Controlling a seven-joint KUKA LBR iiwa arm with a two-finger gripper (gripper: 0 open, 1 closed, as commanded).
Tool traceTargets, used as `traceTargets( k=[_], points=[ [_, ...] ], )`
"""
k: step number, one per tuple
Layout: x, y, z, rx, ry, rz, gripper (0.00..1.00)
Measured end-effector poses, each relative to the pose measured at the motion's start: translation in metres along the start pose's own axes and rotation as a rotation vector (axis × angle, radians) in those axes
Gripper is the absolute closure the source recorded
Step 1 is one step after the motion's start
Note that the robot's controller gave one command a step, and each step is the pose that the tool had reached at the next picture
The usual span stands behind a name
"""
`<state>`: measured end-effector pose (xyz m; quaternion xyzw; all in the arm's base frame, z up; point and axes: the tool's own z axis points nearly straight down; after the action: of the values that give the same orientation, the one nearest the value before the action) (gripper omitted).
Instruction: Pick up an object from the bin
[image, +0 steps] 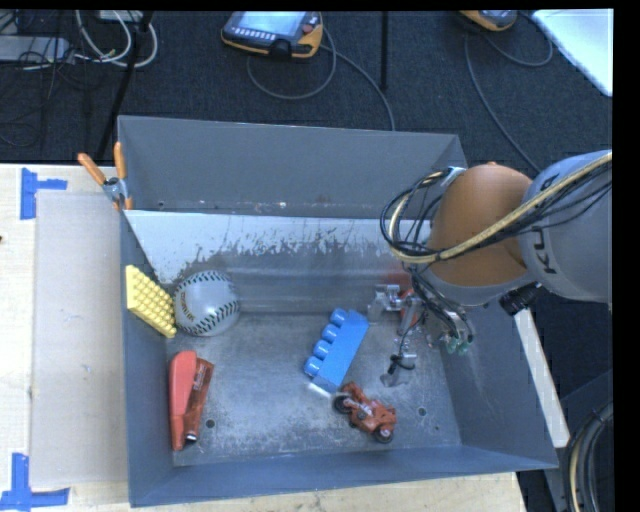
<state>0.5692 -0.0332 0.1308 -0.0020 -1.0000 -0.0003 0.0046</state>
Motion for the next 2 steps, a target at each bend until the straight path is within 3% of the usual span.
traceTargets(
  k=[1, 2],
  points=[
    [-0.002, 0.0, -0.004, 0.0, -0.007, -0.001, 0.0],
    [-0.01, 0.013, 0.018, 0.002, -0.012, -0.034, 0.0]
  ],
)
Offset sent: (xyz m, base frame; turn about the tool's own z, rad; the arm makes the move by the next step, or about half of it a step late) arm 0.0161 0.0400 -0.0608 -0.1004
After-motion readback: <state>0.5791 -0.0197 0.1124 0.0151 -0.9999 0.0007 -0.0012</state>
